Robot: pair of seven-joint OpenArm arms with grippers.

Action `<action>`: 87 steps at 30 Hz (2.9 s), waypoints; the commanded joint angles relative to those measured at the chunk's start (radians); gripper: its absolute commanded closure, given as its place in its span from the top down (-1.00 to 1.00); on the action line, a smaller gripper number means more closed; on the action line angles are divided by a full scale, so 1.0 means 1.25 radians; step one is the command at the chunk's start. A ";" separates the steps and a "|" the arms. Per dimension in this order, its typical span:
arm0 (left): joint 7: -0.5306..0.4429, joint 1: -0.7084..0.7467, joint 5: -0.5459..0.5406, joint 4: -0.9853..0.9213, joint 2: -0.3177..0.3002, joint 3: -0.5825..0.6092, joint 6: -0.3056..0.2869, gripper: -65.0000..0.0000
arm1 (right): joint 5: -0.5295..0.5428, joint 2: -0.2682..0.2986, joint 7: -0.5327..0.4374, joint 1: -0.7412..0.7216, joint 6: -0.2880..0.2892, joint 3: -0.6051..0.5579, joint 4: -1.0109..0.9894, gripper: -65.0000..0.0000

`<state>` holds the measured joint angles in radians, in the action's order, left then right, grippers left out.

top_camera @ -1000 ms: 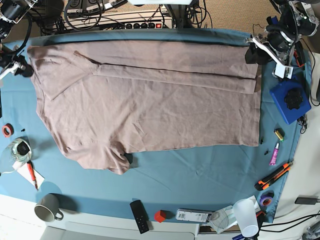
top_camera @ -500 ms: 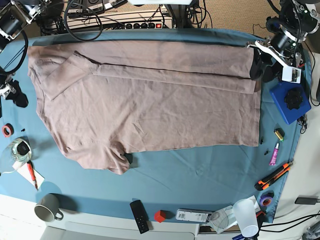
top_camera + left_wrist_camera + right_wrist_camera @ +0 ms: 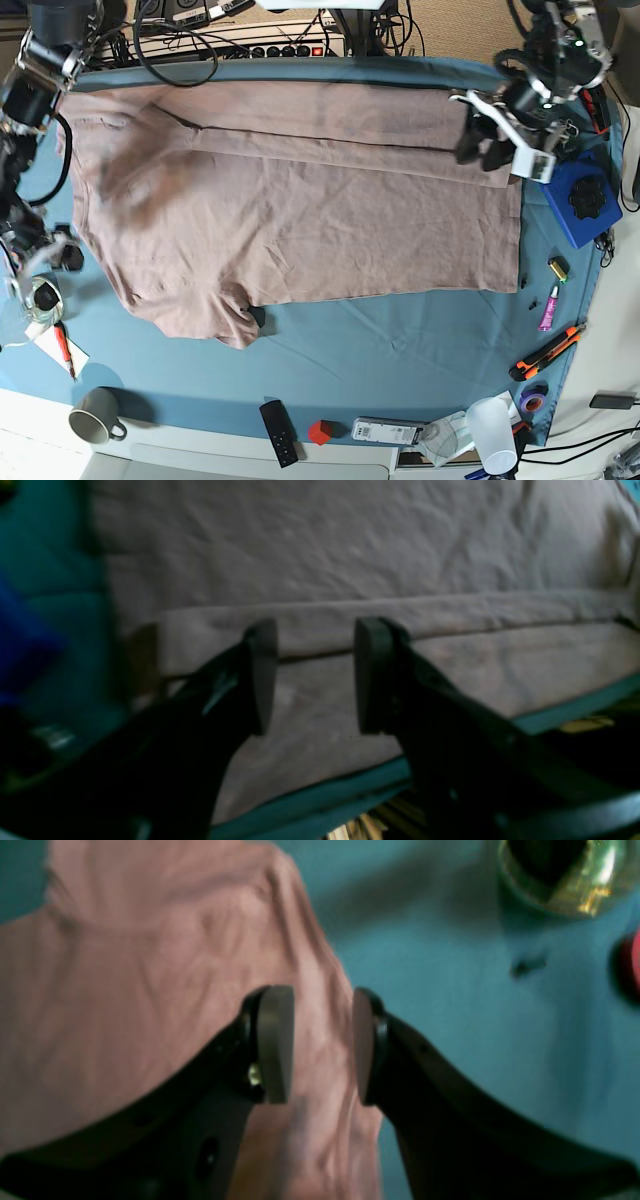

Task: Fold the T-shirt properly
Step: 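Release the shirt with both grippers, then reach the right gripper to the sleeve and drag it across the shirt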

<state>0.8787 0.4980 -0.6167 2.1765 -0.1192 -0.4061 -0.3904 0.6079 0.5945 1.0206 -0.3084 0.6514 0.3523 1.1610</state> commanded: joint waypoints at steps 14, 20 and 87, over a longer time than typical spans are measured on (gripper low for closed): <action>-0.027 -0.009 0.033 0.013 -0.005 0.045 0.013 -0.21 | -0.279 -0.052 -0.229 -0.163 -0.131 -0.146 -0.261 -0.37; -0.027 -0.013 0.032 0.013 -0.005 0.045 0.012 -0.21 | -0.304 -0.079 -0.221 -0.161 -0.086 -0.146 -0.328 -0.37; -0.051 -0.015 0.033 0.013 0.002 0.045 0.010 -0.21 | -0.018 -0.028 0.027 0.163 -0.016 0.155 0.308 -0.55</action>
<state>0.8364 0.4789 -0.5602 2.1765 -0.1146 -0.3481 -0.3706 0.5758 0.5392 1.0718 -0.0937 0.6289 0.5423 1.5288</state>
